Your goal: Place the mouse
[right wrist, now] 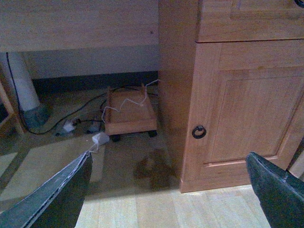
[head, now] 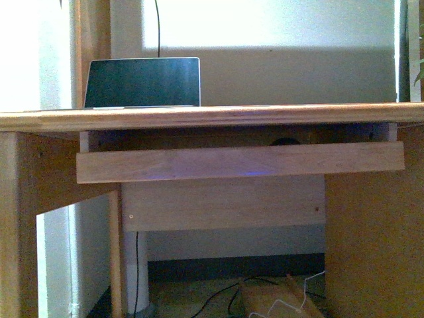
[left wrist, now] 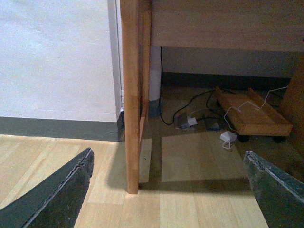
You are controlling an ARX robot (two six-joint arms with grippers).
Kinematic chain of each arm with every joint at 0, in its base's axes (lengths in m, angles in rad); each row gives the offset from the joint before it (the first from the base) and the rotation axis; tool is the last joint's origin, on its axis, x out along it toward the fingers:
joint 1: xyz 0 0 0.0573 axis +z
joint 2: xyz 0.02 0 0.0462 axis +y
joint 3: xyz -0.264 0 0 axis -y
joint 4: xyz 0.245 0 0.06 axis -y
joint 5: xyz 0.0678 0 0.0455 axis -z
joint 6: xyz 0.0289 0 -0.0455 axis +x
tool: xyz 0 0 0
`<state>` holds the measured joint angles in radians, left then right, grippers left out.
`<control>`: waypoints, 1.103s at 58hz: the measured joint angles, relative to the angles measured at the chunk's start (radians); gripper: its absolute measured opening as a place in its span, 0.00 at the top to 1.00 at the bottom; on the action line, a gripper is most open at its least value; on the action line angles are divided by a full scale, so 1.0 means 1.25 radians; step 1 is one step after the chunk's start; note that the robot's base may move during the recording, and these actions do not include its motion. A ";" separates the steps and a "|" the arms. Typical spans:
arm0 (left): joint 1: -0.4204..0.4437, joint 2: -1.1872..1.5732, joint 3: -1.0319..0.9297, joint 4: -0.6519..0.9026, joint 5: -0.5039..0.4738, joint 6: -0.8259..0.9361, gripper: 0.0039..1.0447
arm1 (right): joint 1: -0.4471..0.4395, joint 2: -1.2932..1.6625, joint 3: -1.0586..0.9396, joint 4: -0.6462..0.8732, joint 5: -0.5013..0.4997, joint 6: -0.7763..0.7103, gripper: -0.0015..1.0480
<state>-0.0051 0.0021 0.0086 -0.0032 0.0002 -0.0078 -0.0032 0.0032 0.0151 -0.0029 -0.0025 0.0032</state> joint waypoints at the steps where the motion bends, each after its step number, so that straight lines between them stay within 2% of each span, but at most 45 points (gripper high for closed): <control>1: 0.000 0.000 0.000 0.000 0.000 0.000 0.07 | 0.000 0.001 0.000 0.000 0.000 0.000 0.07; 59: 0.000 0.000 0.000 0.000 0.000 0.000 0.07 | 0.000 0.000 0.000 0.000 0.000 0.000 0.07; 64: -0.005 0.095 0.049 -0.123 0.077 -0.134 0.07 | 0.000 0.000 0.000 0.000 -0.001 0.000 0.07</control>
<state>-0.0109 0.1211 0.0692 -0.1566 0.0963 -0.1749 -0.0029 0.0029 0.0151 -0.0025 -0.0036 0.0029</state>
